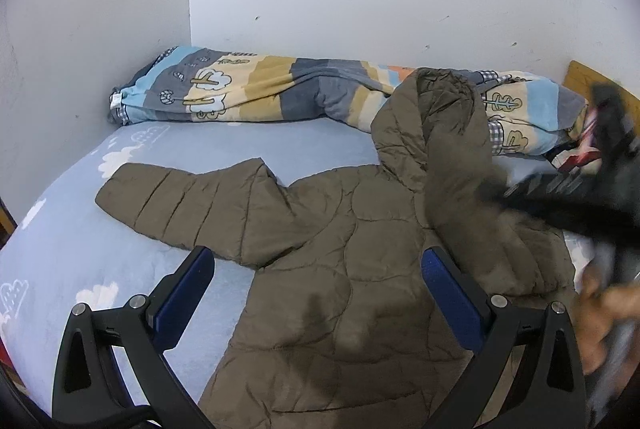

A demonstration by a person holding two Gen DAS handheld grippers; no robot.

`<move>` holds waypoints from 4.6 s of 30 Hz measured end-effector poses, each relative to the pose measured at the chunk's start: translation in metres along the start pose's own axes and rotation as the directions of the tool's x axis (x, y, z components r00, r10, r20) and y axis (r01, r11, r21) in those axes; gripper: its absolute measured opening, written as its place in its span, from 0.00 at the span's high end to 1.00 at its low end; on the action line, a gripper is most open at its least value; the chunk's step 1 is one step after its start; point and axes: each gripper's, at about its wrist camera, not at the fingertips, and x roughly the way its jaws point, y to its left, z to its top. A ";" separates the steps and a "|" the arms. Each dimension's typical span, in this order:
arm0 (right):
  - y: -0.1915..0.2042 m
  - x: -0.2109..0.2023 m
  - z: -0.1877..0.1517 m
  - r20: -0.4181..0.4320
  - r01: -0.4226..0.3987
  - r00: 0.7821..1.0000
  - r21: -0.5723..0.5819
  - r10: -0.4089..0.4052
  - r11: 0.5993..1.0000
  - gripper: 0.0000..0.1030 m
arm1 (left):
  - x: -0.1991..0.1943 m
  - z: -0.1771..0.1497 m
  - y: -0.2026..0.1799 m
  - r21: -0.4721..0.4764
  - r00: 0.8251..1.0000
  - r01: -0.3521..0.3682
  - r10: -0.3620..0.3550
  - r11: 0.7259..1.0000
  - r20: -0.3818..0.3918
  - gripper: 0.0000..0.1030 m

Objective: Fold large clothes
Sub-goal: 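Fold the held sleeve across the jacket body with the right tool, then grasp the other sleeve cuff with the left tool and lift it, then fold the held sleeve across the jacket body with the left tool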

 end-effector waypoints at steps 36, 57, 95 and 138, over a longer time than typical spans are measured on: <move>-0.163 -0.010 -0.034 -0.091 0.449 0.890 0.012 -0.446 0.894 0.28 | 0.120 -0.008 -0.033 0.090 0.974 -0.061 0.079 0.994 -0.213 0.00; -0.035 -0.056 -0.108 -0.026 0.336 0.938 -0.163 -0.344 0.928 0.23 | 0.069 0.026 0.049 0.018 0.984 -0.171 0.171 0.985 -0.043 0.00; -0.058 -0.011 -0.118 -0.164 0.296 0.932 -0.169 -0.323 0.940 0.23 | 0.229 -0.008 0.420 -0.768 1.000 -0.001 0.004 0.640 0.002 0.25; -0.116 -0.178 -0.069 0.190 0.317 0.921 0.138 -0.339 0.938 0.23 | 0.061 0.057 -0.138 -0.064 0.852 0.513 -0.517 0.856 -0.083 0.84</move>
